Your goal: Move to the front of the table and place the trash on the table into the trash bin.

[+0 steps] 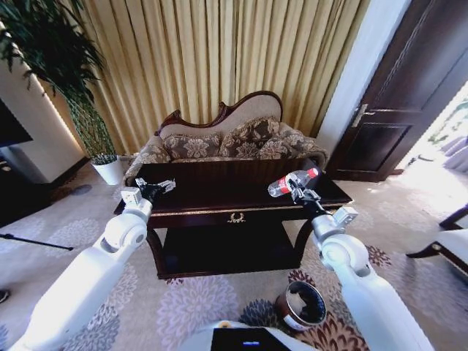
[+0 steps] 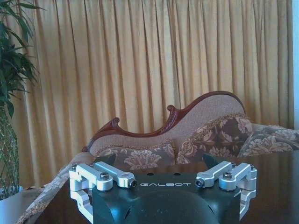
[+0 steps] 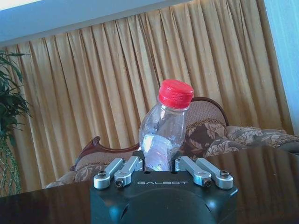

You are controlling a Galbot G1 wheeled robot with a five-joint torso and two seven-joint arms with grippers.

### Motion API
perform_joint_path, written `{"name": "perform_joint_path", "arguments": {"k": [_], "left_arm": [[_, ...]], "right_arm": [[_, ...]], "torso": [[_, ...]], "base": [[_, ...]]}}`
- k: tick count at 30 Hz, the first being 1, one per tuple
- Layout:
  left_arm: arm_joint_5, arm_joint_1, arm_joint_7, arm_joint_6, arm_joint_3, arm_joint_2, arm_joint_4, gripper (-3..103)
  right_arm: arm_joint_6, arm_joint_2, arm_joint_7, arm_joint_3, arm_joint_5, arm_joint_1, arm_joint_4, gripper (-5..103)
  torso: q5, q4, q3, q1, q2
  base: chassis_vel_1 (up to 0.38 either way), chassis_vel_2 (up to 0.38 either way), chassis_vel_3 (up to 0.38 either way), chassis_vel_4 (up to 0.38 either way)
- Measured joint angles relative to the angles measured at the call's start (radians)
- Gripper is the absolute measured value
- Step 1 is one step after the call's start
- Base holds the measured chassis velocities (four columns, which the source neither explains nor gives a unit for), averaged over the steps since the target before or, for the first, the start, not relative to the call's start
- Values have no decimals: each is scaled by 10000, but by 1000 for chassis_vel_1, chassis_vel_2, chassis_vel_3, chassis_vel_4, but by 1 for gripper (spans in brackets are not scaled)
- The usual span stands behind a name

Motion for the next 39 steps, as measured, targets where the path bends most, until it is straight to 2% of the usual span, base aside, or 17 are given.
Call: {"name": "perform_joint_path", "arguments": {"k": [39], "left_arm": [[124,251,111,-141,-27,-55,-102,100]], "right_arm": [[176,185,-107,-154,-160,-101,6,25]], "torso": [[0,-2,-3,-6,6]], "base": [[122,-121,-121,120]]}}
